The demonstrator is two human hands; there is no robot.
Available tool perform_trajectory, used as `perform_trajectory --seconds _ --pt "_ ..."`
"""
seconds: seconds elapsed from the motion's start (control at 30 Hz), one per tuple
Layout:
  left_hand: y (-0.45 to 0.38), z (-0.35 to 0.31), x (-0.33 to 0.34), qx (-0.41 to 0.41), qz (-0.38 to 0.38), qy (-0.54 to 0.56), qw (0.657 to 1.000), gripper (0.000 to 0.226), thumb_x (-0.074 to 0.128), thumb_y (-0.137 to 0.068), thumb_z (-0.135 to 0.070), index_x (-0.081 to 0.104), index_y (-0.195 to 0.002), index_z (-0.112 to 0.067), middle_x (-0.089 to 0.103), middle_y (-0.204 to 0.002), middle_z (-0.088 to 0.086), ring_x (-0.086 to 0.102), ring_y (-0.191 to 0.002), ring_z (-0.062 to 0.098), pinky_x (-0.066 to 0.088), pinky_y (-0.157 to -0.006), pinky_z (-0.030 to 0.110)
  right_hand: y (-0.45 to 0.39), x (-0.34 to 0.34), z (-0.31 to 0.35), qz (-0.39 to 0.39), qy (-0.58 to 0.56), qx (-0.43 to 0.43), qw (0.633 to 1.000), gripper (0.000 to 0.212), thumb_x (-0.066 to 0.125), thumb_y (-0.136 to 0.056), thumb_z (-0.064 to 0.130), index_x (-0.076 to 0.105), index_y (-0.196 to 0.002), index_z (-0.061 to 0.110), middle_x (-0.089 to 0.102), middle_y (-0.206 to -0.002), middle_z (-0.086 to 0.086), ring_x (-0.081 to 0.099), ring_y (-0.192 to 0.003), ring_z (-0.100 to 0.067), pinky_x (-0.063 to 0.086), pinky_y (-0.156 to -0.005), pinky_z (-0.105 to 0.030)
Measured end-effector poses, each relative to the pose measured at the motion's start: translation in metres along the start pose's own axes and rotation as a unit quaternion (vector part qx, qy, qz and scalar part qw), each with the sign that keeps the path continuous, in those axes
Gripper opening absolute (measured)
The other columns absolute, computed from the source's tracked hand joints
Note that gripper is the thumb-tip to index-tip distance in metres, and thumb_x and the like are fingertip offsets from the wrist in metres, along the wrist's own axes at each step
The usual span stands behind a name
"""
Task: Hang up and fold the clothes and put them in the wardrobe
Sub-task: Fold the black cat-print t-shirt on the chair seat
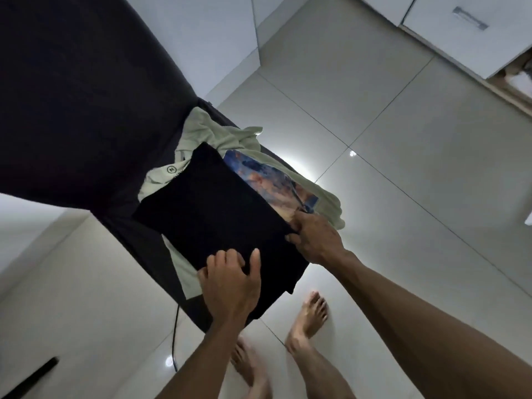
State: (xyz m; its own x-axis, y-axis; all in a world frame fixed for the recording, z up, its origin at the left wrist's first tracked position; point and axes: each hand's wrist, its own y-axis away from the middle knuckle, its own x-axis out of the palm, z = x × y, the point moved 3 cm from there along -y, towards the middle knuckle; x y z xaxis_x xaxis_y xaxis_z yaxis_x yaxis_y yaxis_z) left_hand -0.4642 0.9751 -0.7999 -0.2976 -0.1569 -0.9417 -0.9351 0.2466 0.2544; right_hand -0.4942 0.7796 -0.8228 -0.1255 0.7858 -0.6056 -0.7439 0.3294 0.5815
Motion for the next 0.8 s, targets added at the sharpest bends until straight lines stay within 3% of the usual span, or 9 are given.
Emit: perform_trajectory --seconds 0.07,0.13,0.2,0.27,0.37,0.5,0.57,0.7,0.8 --pt "0.03 0.002 0.018 -0.068 0.087 -0.007 0.994 0.053 0.036 -0.092 -0.071 0.062 -0.086 -0.025 0.062 -0.086 -0.008 0.056 -0.09 0.016 0.043 -0.091 0.041 -0.002 -0.001 0.0 0.017 0.001 -0.011 1.0 0.012 0.065 -0.093 0.027 0.056 -0.096 0.02 0.06 -0.093 0.003 0.057 -0.083 -0.016 0.052 -0.072 -0.033" --pt "0.052 0.003 0.039 -0.154 0.136 0.077 0.976 0.057 0.046 -0.088 -0.073 0.065 -0.102 -0.022 0.068 -0.095 -0.006 0.063 -0.096 0.019 0.049 -0.09 0.043 -0.002 -0.001 0.002 0.042 -0.003 -0.022 0.999 0.013 0.063 -0.094 0.029 0.056 -0.1 0.019 0.061 -0.098 0.002 0.059 -0.089 -0.018 0.054 -0.079 -0.036" --pt "0.062 -0.002 0.055 -0.244 0.122 0.249 0.929 0.053 0.064 -0.084 -0.064 0.065 -0.107 -0.017 0.069 -0.095 -0.002 0.066 -0.094 0.021 0.054 -0.086 0.043 -0.003 -0.003 0.003 0.049 -0.012 -0.034 0.998 0.016 0.063 -0.095 0.029 0.057 -0.102 0.015 0.062 -0.098 0.0 0.058 -0.09 -0.018 0.054 -0.08 -0.036" --pt "0.059 -0.016 0.065 -0.308 0.095 0.368 0.872 0.04 0.076 -0.082 -0.047 0.068 -0.1 -0.011 0.068 -0.087 0.001 0.067 -0.088 0.022 0.055 -0.078 0.035 -0.005 -0.004 0.002 0.046 -0.015 -0.046 0.998 0.018 0.062 -0.096 0.029 0.057 -0.101 0.012 0.061 -0.094 0.001 0.056 -0.087 -0.017 0.049 -0.075 -0.031" --pt "0.056 -0.039 0.076 -0.376 0.052 0.447 0.81 0.024 0.071 -0.091 -0.031 0.065 -0.084 -0.009 0.063 -0.073 -0.001 0.062 -0.074 0.019 0.043 -0.06 0.025 -0.009 -0.002 -0.005 0.043 -0.022 -0.057 0.997 0.022 0.064 -0.095 0.031 0.056 -0.095 0.011 0.059 -0.086 0.003 0.056 -0.084 -0.018 0.05 -0.074 -0.033" --pt "0.069 -0.05 0.086 -0.345 -0.048 0.522 0.779 0.026 0.051 -0.102 -0.03 0.055 -0.086 -0.01 0.058 -0.076 0.0 0.057 -0.073 0.017 0.045 -0.064 0.03 -0.013 0.0 -0.011 0.042 -0.019 -0.085 0.995 0.026 0.063 -0.094 0.042 0.052 -0.083 0.021 0.062 -0.084 0.002 0.061 -0.083 -0.019 0.057 -0.076 -0.039" --pt "0.083 -0.051 0.095 -0.302 -0.061 0.562 0.768 0.026 0.054 -0.1 -0.035 0.053 -0.088 -0.012 0.057 -0.076 -0.003 0.056 -0.069 0.009 0.048 -0.066 0.028 -0.011 -0.002 -0.013 0.042 -0.03 -0.106 0.993 0.025 0.064 -0.093 0.042 0.052 -0.085 0.022 0.062 -0.084 0.003 0.061 -0.081 -0.017 0.057 -0.073 -0.038" --pt "0.104 -0.052 0.133 -0.238 0.008 0.516 0.823 0.033 0.076 -0.084 -0.04 0.061 -0.092 -0.012 0.064 -0.087 0.004 0.059 -0.08 0.008 0.047 -0.07 0.018 0.0 0.005 -0.037 0.075 -0.079 -0.126 0.986 0.027 0.075 -0.087 0.038 0.062 -0.101 0.02 0.069 -0.094 0.002 0.07 -0.088 -0.017 0.062 -0.076 -0.044" --pt "0.105 -0.049 0.16 -0.239 -0.01 0.525 0.817 0.026 0.071 -0.09 -0.033 0.067 -0.095 -0.008 0.066 -0.094 0.003 0.057 -0.086 -0.002 0.042 -0.073 0.01 0.006 0.018 -0.061 0.091 -0.075 -0.141 0.983 0.033 0.081 -0.082 0.037 0.068 -0.1 0.013 0.075 -0.092 0.0 0.073 -0.083 -0.018 0.063 -0.072 -0.039"
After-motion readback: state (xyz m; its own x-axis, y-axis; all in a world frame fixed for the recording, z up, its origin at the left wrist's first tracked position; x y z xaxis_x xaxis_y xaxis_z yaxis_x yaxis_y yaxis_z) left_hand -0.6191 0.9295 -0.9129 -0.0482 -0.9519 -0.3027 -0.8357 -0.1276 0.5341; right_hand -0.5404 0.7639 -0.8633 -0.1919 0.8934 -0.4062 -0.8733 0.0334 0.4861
